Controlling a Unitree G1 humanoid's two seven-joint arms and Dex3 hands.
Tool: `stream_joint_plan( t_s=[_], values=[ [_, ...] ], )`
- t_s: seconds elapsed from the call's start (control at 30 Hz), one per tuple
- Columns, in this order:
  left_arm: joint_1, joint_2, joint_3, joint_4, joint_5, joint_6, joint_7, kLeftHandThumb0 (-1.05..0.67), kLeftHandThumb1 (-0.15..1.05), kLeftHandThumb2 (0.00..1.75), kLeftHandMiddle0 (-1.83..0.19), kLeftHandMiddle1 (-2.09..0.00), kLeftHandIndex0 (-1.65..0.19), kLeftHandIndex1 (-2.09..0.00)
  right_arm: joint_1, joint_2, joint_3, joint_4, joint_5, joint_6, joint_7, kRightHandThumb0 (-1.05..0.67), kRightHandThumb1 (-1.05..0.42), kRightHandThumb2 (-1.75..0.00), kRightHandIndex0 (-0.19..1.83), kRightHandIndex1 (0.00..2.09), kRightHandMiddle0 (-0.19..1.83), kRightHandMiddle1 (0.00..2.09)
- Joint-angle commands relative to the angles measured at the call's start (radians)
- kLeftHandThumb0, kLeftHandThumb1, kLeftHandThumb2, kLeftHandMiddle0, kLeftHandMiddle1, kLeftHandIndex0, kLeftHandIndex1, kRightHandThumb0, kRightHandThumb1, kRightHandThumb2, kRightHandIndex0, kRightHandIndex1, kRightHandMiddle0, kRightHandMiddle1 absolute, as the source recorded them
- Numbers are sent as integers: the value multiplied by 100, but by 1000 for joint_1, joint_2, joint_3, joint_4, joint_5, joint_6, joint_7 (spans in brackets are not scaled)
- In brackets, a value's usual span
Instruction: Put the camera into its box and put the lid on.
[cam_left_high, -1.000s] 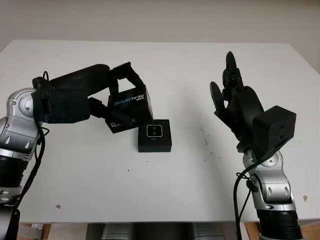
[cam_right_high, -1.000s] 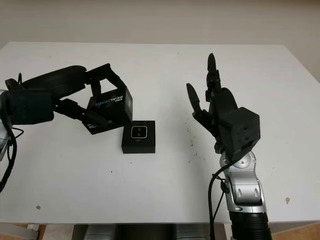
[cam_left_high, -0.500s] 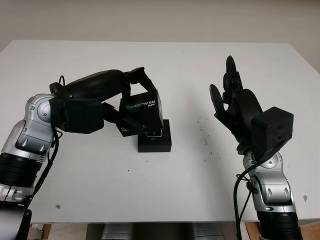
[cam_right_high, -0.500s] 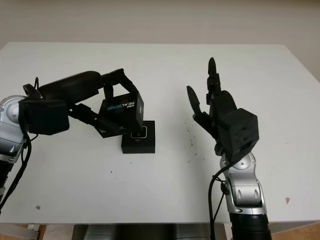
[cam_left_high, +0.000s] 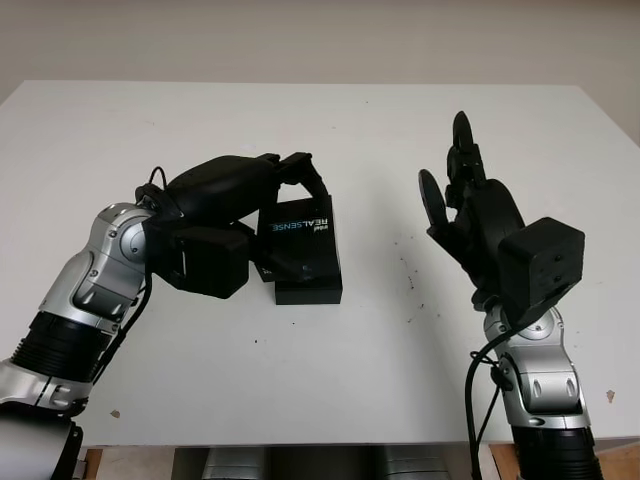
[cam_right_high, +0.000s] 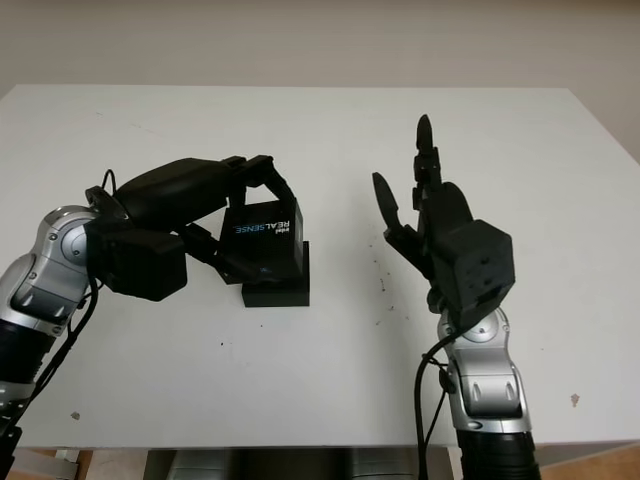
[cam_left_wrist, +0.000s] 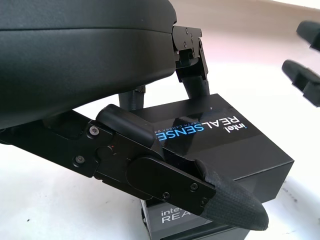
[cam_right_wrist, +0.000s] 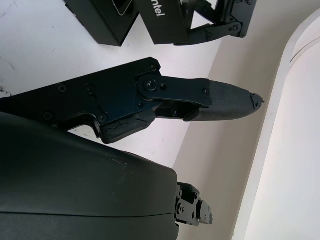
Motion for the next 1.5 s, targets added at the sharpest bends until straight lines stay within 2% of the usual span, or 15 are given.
stream_joint_plan(
  t_s=[0.0,0.23,0.47,0.77,1.23,1.47],
  values=[
    [10,-1,-10,7,7,-12,11,-12,100,5,-73,-209,-43,-209,5,8,1,-15,-7,-11,-8,-81,-105,-52,-19,0,-19,0],
    [3,-1,-33,18,39,-14,4,-14,100,5,-70,-209,-43,-209,5,10,0,-20,0,-4,-6,-81,-105,-53,-19,0,-19,0],
    [-18,0,-56,54,89,-41,22,-14,99,5,-59,-209,-36,-209,7,16,-1,-18,17,-7,1,-80,-105,-52,-19,0,-19,0],
    [-36,-21,-66,90,100,-39,37,-12,99,5,-64,-209,-36,-209,12,20,3,-21,13,-11,-2,-79,-105,-52,-19,0,-19,0],
    [-57,-41,-69,116,94,-29,39,-13,97,5,-60,-209,-37,-209,21,20,4,-13,0,-22,-2,-81,-105,-53,-19,0,-19,0],
    [-76,-52,-79,153,98,-58,55,-13,97,5,-60,-209,-38,-209,22,28,4,-23,7,1,-7,-82,-105,-52,-19,0,-19,0]
  ],
)
